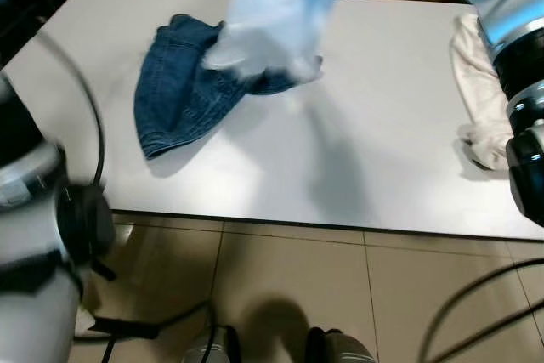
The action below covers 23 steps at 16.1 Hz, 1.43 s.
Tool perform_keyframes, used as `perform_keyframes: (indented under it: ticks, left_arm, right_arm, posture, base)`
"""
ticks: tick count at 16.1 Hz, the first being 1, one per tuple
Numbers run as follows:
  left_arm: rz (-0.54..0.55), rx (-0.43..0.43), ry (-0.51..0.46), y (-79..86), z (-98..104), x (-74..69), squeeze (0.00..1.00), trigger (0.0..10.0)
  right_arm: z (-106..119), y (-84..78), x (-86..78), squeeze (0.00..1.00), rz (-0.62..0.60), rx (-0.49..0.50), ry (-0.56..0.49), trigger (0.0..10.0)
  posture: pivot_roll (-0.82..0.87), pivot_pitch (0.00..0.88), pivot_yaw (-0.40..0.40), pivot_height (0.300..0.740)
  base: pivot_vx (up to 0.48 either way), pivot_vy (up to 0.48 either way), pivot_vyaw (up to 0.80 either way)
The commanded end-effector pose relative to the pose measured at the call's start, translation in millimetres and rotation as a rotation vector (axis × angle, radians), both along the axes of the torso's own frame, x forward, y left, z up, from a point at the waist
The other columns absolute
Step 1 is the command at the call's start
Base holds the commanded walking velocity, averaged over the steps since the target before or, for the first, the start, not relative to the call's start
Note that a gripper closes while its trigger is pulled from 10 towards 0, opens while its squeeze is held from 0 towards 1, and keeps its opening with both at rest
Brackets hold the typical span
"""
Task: Hang hanger
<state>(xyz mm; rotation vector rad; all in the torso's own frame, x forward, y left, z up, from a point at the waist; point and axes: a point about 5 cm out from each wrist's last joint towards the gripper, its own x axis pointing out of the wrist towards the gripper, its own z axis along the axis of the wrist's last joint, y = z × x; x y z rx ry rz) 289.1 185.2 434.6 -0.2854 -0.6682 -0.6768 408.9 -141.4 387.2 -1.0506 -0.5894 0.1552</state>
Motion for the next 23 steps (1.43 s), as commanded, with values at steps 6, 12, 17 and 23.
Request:
perform_keyframes:
  ticks: [6, 12, 17, 23]
  left_arm:
    - [0.334, 0.46, 0.386, -23.6, -164, 40.5, 0.0, 10.0]
    - [0.446, 0.505, 0.43, -19.4, -200, 49.0, 0.0, 10.0]
    - [0.49, 0.088, 0.163, -7.5, -76, 80.6, 0.0, 10.0]
    - [0.702, 0.204, 0.269, 9.1, -124, 105.3, 0.0, 10.0]
  right_arm:
    - [-160, -7.9, 3.1, 0.0, 0.024, -0.174, 0.508, 10.0]
    - [-217, -35.8, -20.3, 0.0, 0.118, -0.058, 0.715, 10.0]
    - [-214, -47.7, -31.8, 0.0, 0.275, -0.027, 0.771, 10.0]
    - [-161, -79.9, -58.2, 0.0, 0.536, -0.078, 0.764, 10.0]
  posture:
    - [-0.04, 0.129, 0.002, 0.74]
    - [-0.06, 0.13, 0.026, 0.74]
    - [-0.06, 0.12, 0.034, 0.74]
    - [-0.08, 0.13, 0.049, 0.74]
  base:
    - [0.0, 0.0, 0.0]
    - [0.0, 0.0, 0.0]
    - [0.0, 0.0, 0.0]
    - [0.0, 0.0, 0.0]
